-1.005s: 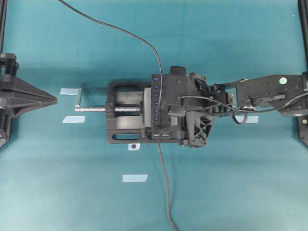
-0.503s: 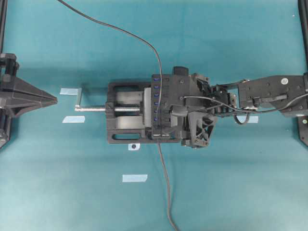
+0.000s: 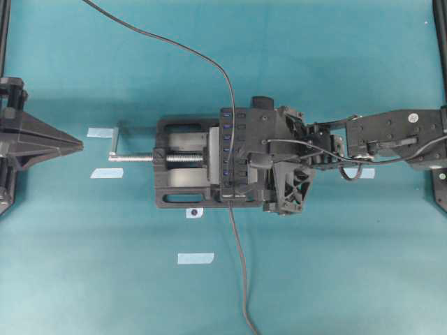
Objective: Insert the USB into the front port of the fixed hub.
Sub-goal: 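Open the right gripper to release the inserted cable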
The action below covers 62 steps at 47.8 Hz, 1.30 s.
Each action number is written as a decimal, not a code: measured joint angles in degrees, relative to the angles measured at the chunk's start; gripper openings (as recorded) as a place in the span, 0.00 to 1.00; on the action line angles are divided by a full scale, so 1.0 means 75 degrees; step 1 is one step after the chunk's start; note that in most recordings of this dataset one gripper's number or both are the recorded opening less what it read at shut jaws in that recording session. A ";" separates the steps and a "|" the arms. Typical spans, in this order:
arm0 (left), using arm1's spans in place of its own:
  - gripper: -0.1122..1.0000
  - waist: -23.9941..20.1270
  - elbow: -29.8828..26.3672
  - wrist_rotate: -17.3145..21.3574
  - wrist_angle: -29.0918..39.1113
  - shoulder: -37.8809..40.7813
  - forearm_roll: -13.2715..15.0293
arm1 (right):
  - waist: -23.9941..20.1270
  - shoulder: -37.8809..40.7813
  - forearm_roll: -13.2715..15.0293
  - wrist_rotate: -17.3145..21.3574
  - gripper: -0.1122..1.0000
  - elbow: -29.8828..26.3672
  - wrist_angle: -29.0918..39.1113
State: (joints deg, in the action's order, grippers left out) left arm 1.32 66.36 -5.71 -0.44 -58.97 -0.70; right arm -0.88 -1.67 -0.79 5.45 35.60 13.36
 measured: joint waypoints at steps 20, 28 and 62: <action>0.10 0.0012 0.0000 0.0000 0.0000 -0.0012 0.0000 | 0.0000 -0.0012 0.0012 0.0000 0.80 0.0012 0.0000; 0.10 0.0012 0.0000 0.0000 0.0000 -0.0012 0.0000 | 0.0000 0.0000 0.0000 0.0000 0.80 0.0012 0.0000; 0.10 0.0012 0.0000 0.0000 0.0000 -0.0059 0.0000 | -0.0012 -0.0012 0.0000 0.0000 0.80 0.0176 -0.0023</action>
State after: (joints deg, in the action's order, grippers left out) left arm 1.41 66.36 -5.71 -0.44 -59.41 -0.70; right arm -0.97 -1.76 -0.79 5.45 36.91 13.18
